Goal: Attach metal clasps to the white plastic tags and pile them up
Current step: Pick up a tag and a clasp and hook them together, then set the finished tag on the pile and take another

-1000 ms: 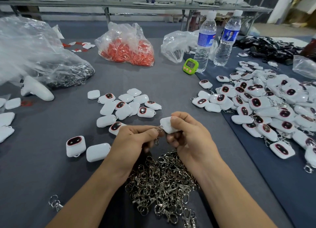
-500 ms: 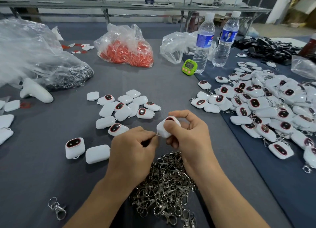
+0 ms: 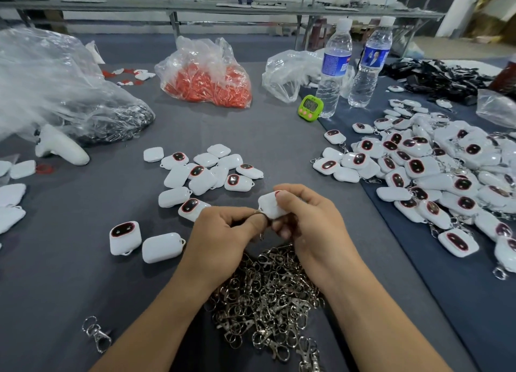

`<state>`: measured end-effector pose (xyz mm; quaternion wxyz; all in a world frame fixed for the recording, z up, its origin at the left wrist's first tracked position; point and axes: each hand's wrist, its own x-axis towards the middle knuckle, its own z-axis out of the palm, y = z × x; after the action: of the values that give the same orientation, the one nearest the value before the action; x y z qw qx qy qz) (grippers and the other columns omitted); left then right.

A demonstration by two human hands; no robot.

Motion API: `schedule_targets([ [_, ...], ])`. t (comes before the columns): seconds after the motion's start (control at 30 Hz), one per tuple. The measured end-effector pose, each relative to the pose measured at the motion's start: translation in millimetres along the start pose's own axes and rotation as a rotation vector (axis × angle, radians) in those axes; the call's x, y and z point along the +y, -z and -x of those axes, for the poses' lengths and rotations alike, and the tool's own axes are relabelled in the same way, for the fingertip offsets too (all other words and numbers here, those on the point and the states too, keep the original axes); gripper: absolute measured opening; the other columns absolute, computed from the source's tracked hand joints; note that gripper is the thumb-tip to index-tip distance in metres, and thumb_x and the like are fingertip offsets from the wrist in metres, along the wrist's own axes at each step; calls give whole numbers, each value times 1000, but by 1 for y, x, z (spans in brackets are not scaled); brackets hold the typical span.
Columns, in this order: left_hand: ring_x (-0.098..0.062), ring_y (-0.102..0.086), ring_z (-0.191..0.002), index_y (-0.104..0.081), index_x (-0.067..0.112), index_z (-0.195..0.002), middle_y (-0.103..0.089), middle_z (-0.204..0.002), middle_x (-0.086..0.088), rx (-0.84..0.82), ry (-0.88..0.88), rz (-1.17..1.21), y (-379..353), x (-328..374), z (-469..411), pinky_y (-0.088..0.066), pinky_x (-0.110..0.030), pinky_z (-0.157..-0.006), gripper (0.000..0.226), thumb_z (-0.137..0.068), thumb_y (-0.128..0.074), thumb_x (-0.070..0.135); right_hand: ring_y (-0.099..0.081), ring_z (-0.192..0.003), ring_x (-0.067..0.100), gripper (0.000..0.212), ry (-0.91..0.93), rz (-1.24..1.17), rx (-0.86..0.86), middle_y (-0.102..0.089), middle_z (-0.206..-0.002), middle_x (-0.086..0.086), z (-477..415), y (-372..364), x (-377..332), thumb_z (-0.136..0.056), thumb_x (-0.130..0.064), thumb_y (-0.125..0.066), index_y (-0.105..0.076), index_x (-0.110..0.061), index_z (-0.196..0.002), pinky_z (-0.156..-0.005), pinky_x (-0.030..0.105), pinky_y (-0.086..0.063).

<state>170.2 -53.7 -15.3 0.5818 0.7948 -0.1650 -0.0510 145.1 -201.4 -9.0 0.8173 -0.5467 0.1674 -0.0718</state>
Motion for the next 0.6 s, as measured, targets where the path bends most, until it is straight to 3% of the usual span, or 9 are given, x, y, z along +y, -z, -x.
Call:
schedule_targets([
  [0.1, -2, -47, -51, -82, 24, -72, -60, -56, 6, -24, 95, 216, -1, 5, -1, -39, -12, -50, 22, -90, -71, 16, -50, -42, 11, 11, -76, -43, -25, -70, -67, 4, 0, 0, -2, -96, -6, -61, -71, -11, -97, -40, 18, -38],
  [0.17, -3, -46, -51, -75, 16, -62, -58, -54, 4, 8, 111, 275, 0, 7, 0, -37, -12, -49, 23, -83, -69, 22, -49, -42, 11, 13, -98, -22, -81, -70, -68, 3, 0, 1, -2, -96, -5, -61, -72, -12, -96, -40, 18, -37],
  [0.2, -4, -45, -50, -71, 16, -58, -55, -52, 6, 56, 79, 201, 1, 5, 2, -36, -14, -49, 24, -79, -67, 27, -49, -43, 11, 14, -102, 5, -118, -70, -69, 4, 0, 3, -3, -95, -4, -61, -72, -12, -96, -40, 18, -36],
  [0.27, -7, -46, -50, -67, 21, -59, -52, -50, 10, 167, -70, -188, 2, -2, 5, -36, -23, -51, 25, -79, -63, 34, -51, -45, 12, 16, -96, 107, -182, -71, -71, 6, 1, 9, -6, -95, 0, -60, -72, -11, -97, -40, 18, -36],
  [0.33, -10, -56, -63, -69, 27, -66, -60, -60, 13, 221, -219, -503, 0, -3, 9, -42, -27, -59, 20, -84, -64, 34, -52, -47, 13, 18, -82, 249, -220, -71, -73, 7, 0, 20, -10, -94, 3, -59, -73, -8, -100, -41, 18, -36],
  [0.4, -4, -62, -75, -77, 31, -81, -67, -73, 20, 185, -280, -486, -2, -2, 9, -44, -16, -67, 8, -87, -73, 26, -53, -48, 12, 20, -69, 276, -202, -72, -76, 7, -1, 28, -17, -94, 4, -59, -74, -7, -100, -41, 17, -37],
  [0.47, 9, -62, -82, -80, 31, -94, -69, -82, 29, 226, -268, -427, 1, -4, 5, -39, -1, -72, 17, -84, -78, 17, -58, -52, 12, 23, -50, 45, -139, -74, -82, 8, -4, 36, -26, -91, 6, -61, -78, -9, -93, -45, 17, -44],
  [0.53, 16, -60, -83, -80, 29, -99, -67, -85, 32, 284, -250, -433, 7, -8, 1, -36, 3, -77, 23, -82, -79, 14, -68, -67, 13, 16, -22, -450, -83, -75, -90, 8, -8, 48, -34, -82, -1, -69, -81, -9, -88, -59, 16, -53],
  [0.6, 8, -63, -82, -80, 27, -101, -70, -89, 26, 306, -236, -484, 9, -9, 1, -42, -4, -82, 25, -81, -78, 11, -72, -87, 15, 30, 20, -766, -19, -77, -105, 7, -9, 61, -37, -80, -11, -73, -77, -5, -109, -75, 20, -53],
])
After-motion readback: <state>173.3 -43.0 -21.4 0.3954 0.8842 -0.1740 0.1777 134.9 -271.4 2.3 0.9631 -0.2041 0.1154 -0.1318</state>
